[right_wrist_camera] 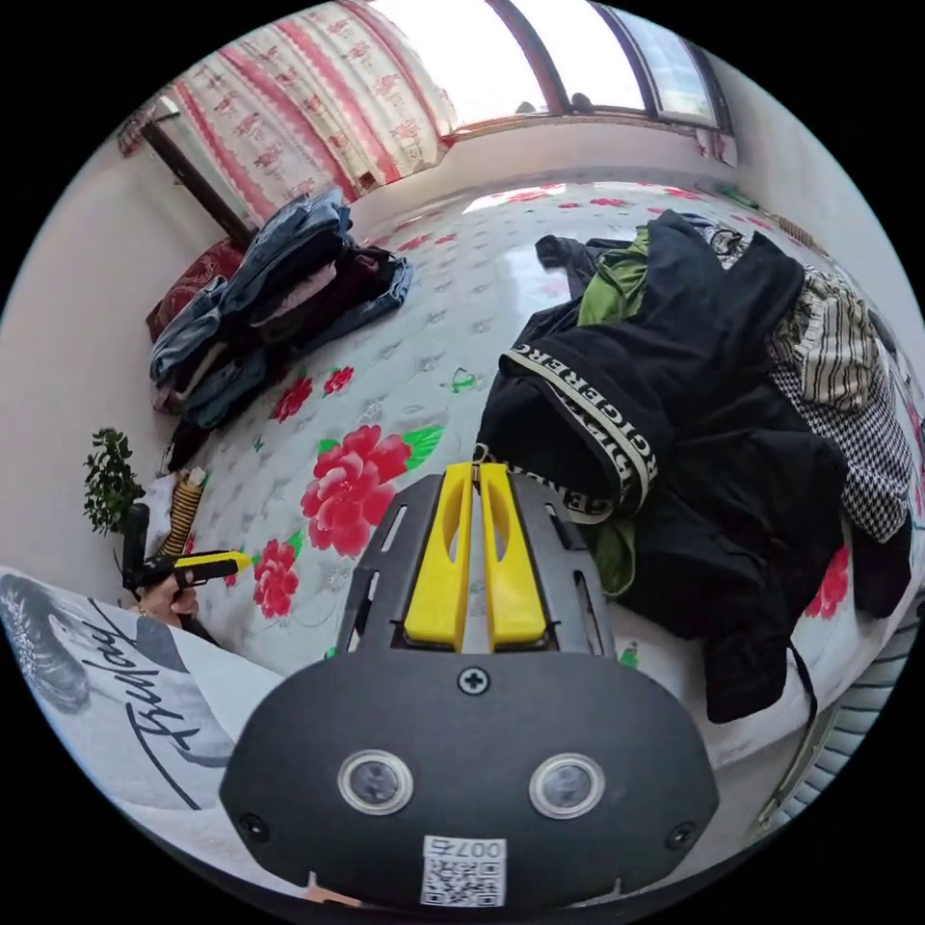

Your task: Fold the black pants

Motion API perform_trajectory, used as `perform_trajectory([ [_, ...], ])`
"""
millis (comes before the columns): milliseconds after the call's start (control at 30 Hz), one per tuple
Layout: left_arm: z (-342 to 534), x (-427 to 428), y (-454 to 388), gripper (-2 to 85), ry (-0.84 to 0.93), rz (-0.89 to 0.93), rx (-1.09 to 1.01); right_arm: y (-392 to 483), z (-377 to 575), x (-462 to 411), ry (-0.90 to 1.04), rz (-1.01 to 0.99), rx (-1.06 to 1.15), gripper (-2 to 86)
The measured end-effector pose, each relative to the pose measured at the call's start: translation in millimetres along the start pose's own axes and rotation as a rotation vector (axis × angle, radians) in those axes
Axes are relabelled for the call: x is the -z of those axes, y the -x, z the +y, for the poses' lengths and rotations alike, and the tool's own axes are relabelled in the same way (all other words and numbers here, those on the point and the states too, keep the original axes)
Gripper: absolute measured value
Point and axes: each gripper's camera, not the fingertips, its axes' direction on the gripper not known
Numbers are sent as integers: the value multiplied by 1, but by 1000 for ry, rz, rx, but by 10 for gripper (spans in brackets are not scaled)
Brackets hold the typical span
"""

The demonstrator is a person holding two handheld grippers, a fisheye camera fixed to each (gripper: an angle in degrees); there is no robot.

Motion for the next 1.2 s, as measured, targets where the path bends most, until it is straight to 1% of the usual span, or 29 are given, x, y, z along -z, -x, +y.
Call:
perform_trajectory([
  [33,0,5,0,-10,-3,26,-20,23,3,-6,26,17,37,-2],
  [100,3,11,1,-10,-6,40,-52,46,8,-21,86,-11,67,-2],
  [167,9,19,3,-10,-12,38,-77,82,16,-30,145,-126,140,-1],
  [200,14,24,5,-9,-18,34,-93,94,18,-31,163,-140,178,0],
  [267,23,32,8,-9,-35,22,-108,136,30,-33,236,-248,307,3],
  [367,31,36,16,-5,-35,24,-101,170,43,-33,271,-398,386,15],
  [400,32,37,18,-1,-33,32,-90,174,43,-33,276,-401,390,18],
  [500,31,41,17,20,-48,52,-74,168,39,-17,171,-330,374,39],
  [533,31,42,14,37,-52,58,-74,162,35,-10,133,-259,394,47],
  [567,31,42,13,45,-52,60,-74,157,30,-9,128,-174,420,56],
  [633,28,37,6,62,-38,76,-78,153,22,-18,138,-88,460,69],
  [700,24,31,0,70,-19,94,-76,158,12,-42,201,-55,499,76],
  [800,17,20,-13,77,12,112,-62,180,11,-107,409,-54,573,65],
  [833,15,19,-18,77,17,119,-57,183,14,-136,514,-7,584,53],
  [867,14,19,-21,78,17,120,-55,182,11,-145,528,-23,600,40],
  [933,12,22,-33,78,13,98,-58,164,-12,-129,469,-58,511,22],
  [967,12,23,-36,78,9,87,-60,146,-32,-101,388,-70,455,14],
  [1000,12,25,-41,79,6,63,-62,134,-42,-81,320,-41,429,12],
  [1067,12,24,-49,79,13,43,-61,69,-75,16,58,169,330,7],
  [1100,10,21,-54,80,20,49,-57,48,-81,44,-13,241,288,6],
  [1167,3,16,-64,84,27,72,-54,-48,-93,153,-238,494,-5,9],
  [1200,-3,11,-73,88,32,83,-59,-69,-91,176,-281,540,-69,10],
])
